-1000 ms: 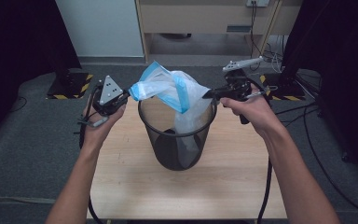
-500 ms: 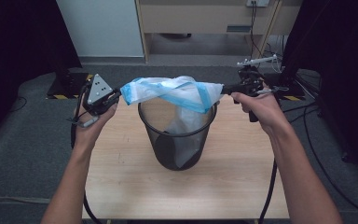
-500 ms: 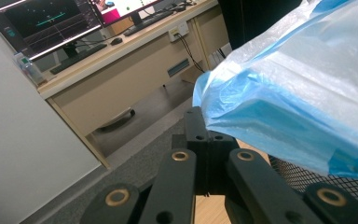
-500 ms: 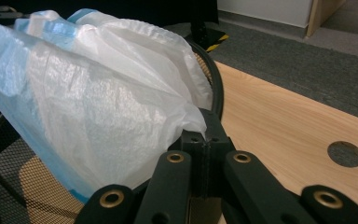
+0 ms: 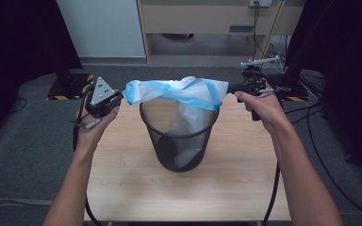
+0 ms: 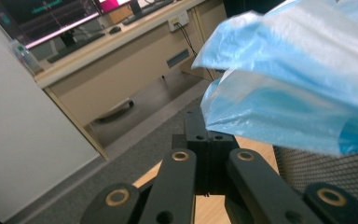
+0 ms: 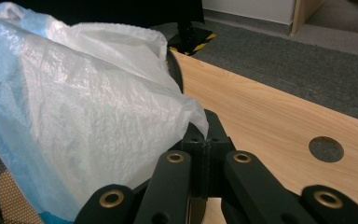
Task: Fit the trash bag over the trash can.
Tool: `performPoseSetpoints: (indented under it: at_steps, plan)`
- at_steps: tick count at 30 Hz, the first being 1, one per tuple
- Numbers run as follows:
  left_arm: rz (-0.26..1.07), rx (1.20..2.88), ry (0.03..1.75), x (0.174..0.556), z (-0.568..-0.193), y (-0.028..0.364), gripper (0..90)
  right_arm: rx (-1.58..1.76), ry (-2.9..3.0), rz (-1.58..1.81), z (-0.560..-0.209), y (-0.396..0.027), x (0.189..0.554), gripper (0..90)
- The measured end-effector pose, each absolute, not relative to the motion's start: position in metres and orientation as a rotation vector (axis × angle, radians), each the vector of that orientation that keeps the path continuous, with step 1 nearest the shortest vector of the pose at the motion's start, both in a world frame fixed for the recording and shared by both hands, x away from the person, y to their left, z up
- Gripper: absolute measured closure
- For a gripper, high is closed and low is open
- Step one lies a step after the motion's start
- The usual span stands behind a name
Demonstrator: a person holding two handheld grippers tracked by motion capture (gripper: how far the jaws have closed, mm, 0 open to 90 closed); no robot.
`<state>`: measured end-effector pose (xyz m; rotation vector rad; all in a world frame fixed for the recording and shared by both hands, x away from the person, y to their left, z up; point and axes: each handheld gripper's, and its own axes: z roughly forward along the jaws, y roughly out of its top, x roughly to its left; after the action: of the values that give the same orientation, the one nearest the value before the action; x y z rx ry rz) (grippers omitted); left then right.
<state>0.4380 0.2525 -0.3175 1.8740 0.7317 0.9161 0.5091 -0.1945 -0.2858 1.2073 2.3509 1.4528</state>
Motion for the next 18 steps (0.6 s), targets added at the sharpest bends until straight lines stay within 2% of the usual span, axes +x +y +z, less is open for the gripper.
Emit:
performPoseSetpoints:
  at_steps: [11,18]
  plan:
    - [0.916,1.876,0.745,0.442,-0.330,0.258,90.0,1.224,2.345,1.446,-0.293,-0.194,0.516,89.0]
    - [0.917,1.874,0.781,0.448,-0.335,0.256,90.0,1.142,2.360,1.480,-0.292,-0.205,0.501,61.1]
